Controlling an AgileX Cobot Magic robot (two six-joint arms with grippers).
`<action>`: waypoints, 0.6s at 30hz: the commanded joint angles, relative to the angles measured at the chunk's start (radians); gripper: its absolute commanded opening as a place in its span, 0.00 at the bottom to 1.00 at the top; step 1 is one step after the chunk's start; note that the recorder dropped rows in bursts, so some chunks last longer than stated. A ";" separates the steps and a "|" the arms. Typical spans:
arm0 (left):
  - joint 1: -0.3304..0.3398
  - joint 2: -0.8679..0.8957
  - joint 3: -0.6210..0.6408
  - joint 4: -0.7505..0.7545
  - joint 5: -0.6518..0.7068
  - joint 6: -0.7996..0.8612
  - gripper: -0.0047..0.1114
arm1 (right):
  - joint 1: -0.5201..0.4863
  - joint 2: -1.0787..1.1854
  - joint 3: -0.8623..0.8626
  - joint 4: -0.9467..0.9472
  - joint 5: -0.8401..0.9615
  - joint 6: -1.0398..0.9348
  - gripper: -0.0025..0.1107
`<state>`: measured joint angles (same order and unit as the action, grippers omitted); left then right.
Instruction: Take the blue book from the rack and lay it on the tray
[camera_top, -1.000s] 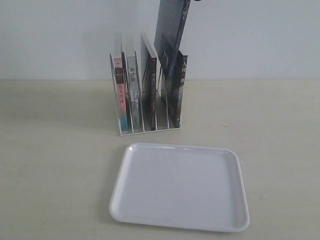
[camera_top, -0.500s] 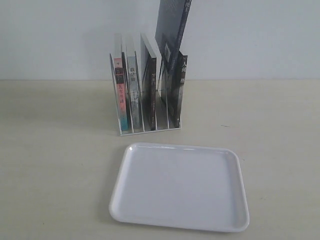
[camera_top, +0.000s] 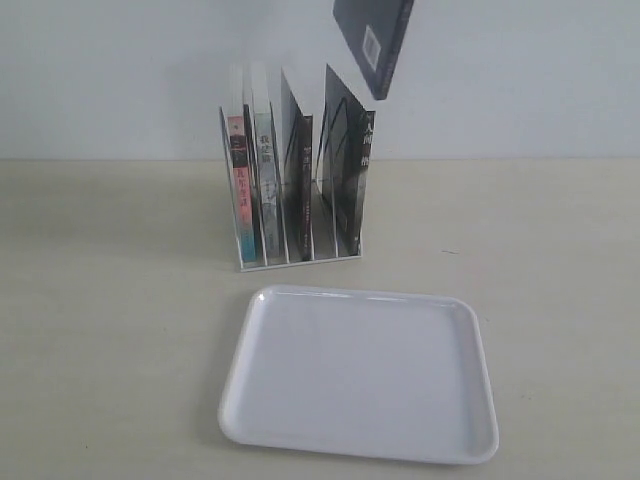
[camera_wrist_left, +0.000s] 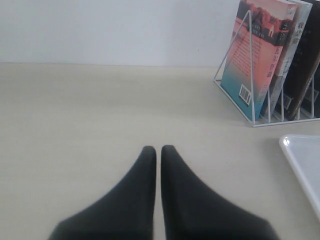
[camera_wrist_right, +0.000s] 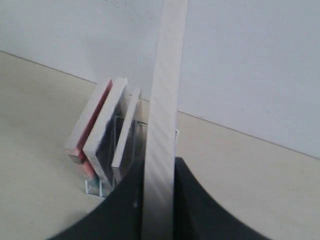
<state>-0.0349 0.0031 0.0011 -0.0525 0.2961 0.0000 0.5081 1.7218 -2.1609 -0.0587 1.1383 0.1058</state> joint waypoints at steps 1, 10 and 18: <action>0.002 -0.003 -0.001 -0.004 -0.004 0.000 0.08 | 0.000 -0.038 -0.005 -0.204 0.083 -0.008 0.02; 0.002 -0.003 -0.001 -0.004 -0.004 0.000 0.08 | -0.098 -0.086 0.037 -0.302 0.083 0.004 0.02; 0.002 -0.003 -0.001 -0.004 -0.004 0.000 0.08 | -0.170 -0.230 0.337 -0.201 0.083 0.016 0.02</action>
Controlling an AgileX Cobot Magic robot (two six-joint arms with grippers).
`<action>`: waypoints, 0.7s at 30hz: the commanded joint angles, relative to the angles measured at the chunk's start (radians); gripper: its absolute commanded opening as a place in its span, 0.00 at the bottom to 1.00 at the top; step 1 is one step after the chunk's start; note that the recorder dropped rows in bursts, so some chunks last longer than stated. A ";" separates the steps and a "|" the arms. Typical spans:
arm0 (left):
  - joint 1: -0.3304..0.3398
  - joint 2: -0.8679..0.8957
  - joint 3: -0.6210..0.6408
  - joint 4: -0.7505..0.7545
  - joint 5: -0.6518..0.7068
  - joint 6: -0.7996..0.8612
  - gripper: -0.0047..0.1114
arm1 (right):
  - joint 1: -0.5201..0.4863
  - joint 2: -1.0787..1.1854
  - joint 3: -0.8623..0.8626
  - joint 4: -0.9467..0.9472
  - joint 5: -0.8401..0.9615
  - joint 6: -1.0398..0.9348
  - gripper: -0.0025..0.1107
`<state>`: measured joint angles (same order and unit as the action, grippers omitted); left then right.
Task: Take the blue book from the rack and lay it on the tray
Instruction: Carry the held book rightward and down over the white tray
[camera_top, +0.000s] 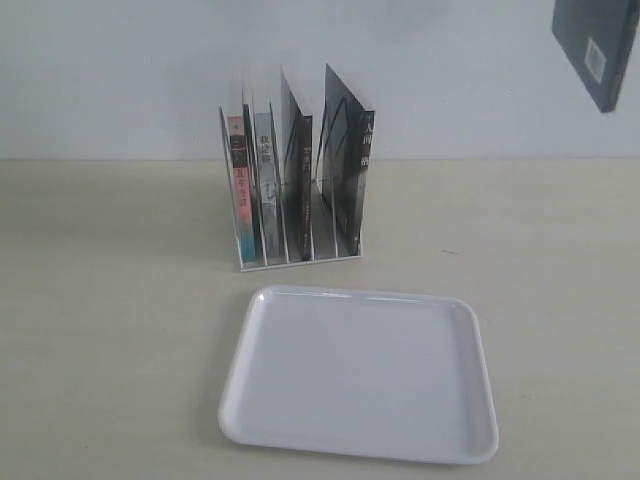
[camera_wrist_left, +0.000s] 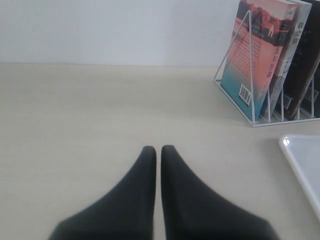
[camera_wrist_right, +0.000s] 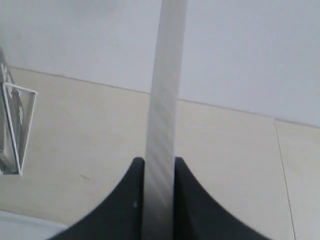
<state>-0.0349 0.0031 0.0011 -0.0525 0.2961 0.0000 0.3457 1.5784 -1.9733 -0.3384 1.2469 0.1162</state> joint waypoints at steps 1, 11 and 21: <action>0.002 -0.003 -0.001 -0.004 -0.004 0.000 0.08 | -0.003 -0.112 0.201 0.127 -0.026 -0.003 0.02; 0.002 -0.003 -0.001 -0.004 -0.004 0.000 0.08 | 0.283 -0.333 0.464 0.140 -0.026 0.205 0.02; 0.002 -0.003 -0.001 -0.004 -0.004 0.000 0.08 | 0.882 -0.106 0.427 -0.266 -0.026 0.547 0.02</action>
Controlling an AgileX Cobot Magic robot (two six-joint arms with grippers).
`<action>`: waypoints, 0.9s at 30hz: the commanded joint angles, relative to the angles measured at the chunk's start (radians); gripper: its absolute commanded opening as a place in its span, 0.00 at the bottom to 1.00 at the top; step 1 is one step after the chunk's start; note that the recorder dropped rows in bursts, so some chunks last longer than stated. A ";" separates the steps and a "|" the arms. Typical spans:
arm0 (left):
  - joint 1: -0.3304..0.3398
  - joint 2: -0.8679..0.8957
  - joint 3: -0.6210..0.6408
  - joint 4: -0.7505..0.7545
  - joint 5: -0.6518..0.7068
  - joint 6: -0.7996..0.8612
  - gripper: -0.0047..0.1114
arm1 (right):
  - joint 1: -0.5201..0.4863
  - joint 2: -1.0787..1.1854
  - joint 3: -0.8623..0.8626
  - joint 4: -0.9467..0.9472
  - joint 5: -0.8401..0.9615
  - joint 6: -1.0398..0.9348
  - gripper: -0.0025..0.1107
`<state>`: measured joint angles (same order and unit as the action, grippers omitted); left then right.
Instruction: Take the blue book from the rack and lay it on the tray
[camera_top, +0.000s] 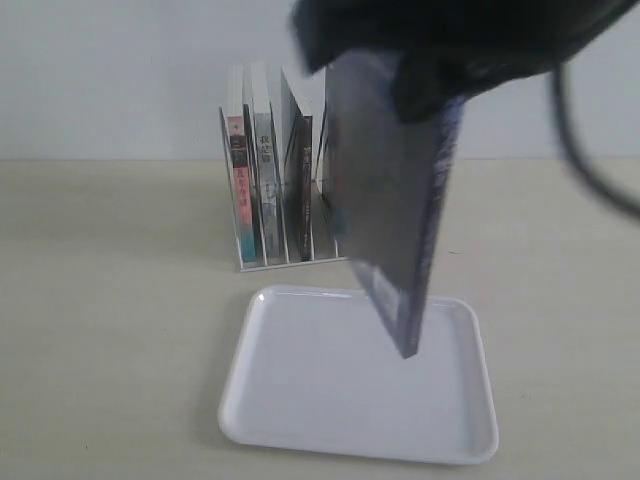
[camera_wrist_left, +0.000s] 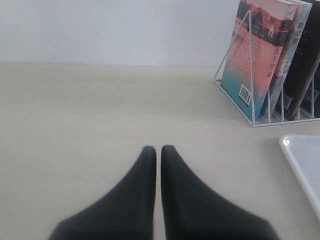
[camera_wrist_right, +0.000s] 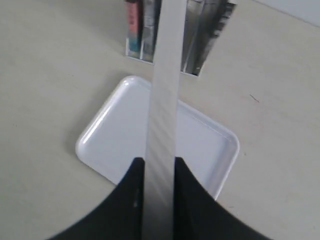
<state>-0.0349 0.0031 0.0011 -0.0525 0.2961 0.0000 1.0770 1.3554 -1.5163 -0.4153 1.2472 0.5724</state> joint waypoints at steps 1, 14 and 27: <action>0.002 -0.003 -0.001 -0.004 -0.004 0.000 0.08 | 0.172 0.160 -0.047 -0.205 -0.026 0.091 0.02; 0.002 -0.003 -0.001 -0.004 -0.004 0.000 0.08 | 0.054 0.229 -0.090 -0.182 -0.026 0.047 0.02; 0.002 -0.003 -0.001 -0.004 -0.004 0.000 0.08 | -0.108 0.065 -0.090 -0.156 -0.026 0.047 0.02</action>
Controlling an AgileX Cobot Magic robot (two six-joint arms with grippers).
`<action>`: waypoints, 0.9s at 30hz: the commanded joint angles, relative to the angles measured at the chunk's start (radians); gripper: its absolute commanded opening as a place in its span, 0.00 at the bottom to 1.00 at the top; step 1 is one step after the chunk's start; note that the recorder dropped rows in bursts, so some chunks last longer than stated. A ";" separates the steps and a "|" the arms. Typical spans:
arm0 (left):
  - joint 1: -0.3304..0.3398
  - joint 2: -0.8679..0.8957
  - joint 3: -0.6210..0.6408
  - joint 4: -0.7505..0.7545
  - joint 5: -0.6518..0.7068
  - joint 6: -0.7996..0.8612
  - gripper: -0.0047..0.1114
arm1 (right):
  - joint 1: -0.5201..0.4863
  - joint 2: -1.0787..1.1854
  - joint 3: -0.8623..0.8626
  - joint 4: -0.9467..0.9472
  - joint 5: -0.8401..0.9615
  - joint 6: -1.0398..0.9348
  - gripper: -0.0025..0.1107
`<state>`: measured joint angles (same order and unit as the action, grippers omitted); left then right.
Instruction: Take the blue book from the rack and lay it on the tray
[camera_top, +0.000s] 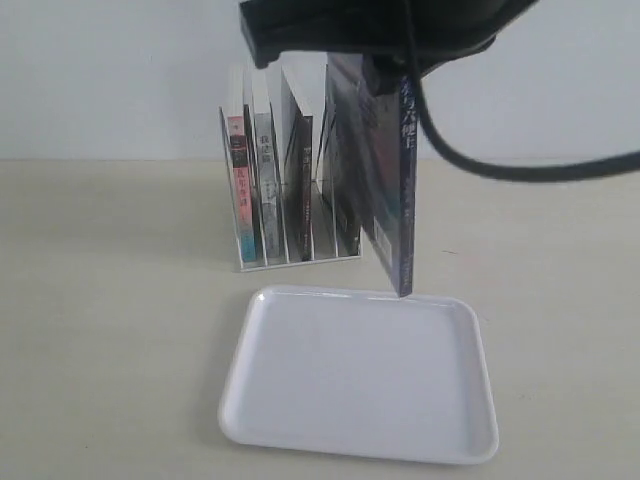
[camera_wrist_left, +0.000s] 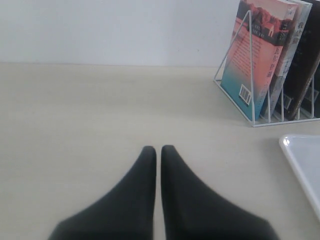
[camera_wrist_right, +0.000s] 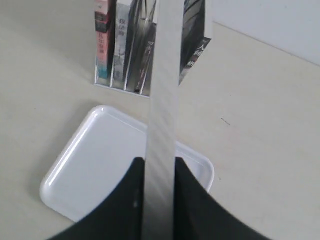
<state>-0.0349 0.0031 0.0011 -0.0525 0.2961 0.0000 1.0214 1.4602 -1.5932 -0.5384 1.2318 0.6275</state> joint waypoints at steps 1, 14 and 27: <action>0.002 -0.003 -0.001 -0.004 -0.004 0.000 0.08 | -0.069 -0.046 -0.011 -0.029 -0.011 -0.008 0.02; 0.002 -0.003 -0.001 -0.004 -0.004 0.000 0.08 | -0.256 -0.149 0.219 0.006 -0.011 -0.039 0.02; 0.002 -0.003 -0.001 -0.004 -0.004 0.000 0.08 | -0.254 0.033 0.205 0.099 -0.011 -0.097 0.02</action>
<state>-0.0349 0.0031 0.0011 -0.0525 0.2961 0.0000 0.7689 1.4711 -1.3762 -0.4173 1.2368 0.5271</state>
